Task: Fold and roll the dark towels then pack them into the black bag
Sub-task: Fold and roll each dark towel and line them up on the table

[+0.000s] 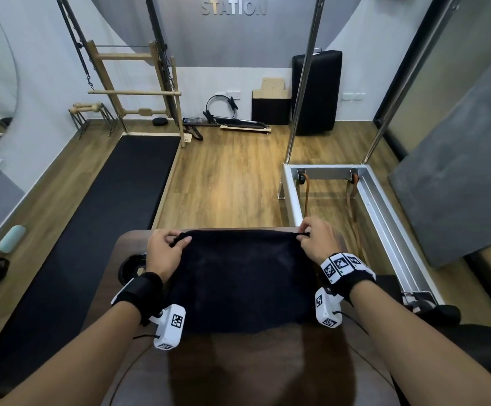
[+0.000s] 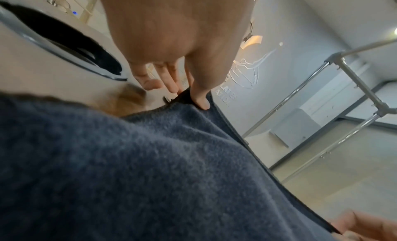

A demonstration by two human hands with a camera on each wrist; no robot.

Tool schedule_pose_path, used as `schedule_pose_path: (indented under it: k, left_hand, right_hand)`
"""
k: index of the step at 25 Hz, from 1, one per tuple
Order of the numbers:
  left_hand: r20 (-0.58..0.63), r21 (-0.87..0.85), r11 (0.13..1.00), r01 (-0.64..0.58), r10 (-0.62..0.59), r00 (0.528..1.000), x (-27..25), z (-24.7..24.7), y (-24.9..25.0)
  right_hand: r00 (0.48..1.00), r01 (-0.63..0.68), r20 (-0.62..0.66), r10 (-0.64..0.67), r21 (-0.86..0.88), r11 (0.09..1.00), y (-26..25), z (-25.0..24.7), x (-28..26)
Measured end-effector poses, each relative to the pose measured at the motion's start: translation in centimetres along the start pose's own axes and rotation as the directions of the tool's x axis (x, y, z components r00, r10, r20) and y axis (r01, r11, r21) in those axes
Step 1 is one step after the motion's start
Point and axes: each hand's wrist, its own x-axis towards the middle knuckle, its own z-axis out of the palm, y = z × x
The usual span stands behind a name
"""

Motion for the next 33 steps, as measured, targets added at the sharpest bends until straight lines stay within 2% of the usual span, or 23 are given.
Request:
schedule_pose_path:
  k: [3,6,9,12,16,19,23,26,28,31,33]
  left_hand:
    - [-0.013,-0.244,0.97,-0.008,0.005,1.0,-0.7,-1.6,0.5]
    - [-0.025,-0.373,0.927,-0.025,0.017,1.0,-1.7,-4.0,1.5]
    - [-0.02,-0.424,0.905,-0.021,0.014,1.0,-3.3,-6.6,2.7]
    - [-0.048,-0.443,0.893,-0.077,0.062,0.997,-5.7,-9.2,4.0]
    - [-0.081,-0.515,0.841,-0.164,0.142,0.986,-9.4,-12.7,6.4]
    - [-0.063,-0.558,0.804,-0.204,0.204,0.977,-12.1,-14.8,8.6]
    - [-0.064,-0.655,0.718,-0.235,0.257,0.964,-15.1,-17.0,11.9]
    - [-0.099,-0.694,0.655,-0.299,0.324,0.941,-16.6,-18.7,13.7]
    - [-0.1,-0.688,0.653,-0.317,0.347,0.932,-17.2,-19.8,14.3]
    - [-0.117,-0.543,0.762,-0.352,0.347,0.931,-17.5,-20.9,14.2]
    - [-0.104,-0.486,0.798,-0.357,0.353,0.93,-17.8,-21.4,14.1]
  right_hand:
    - [0.999,0.002,-0.044,0.004,0.137,0.991,-0.9,-1.1,-1.3]
    - [0.994,0.021,-0.109,0.01,0.273,0.962,-2.2,-3.3,-3.0]
    - [0.984,0.058,-0.177,0.006,0.35,0.935,-3.0,-5.8,-6.1]
    - [0.98,0.099,-0.201,-0.013,0.424,0.9,-3.8,-8.1,-10.0]
    - [0.962,0.15,-0.273,0.009,0.558,0.816,-4.7,-11.0,-14.9]
    - [0.933,0.217,-0.358,0.031,0.629,0.746,-5.5,-12.8,-18.2]
    - [0.917,0.28,-0.4,0.001,0.643,0.713,-7.2,-15.0,-21.5]
    - [0.884,0.347,-0.467,-0.023,0.622,0.702,-8.6,-17.4,-23.3]
    - [0.901,0.357,-0.429,-0.066,0.647,0.674,-9.0,-18.7,-24.2]
    - [0.944,0.296,-0.323,-0.065,0.745,0.597,-9.0,-20.2,-25.4]
    - [0.945,0.285,-0.325,-0.033,0.772,0.568,-9.4,-20.4,-25.8]
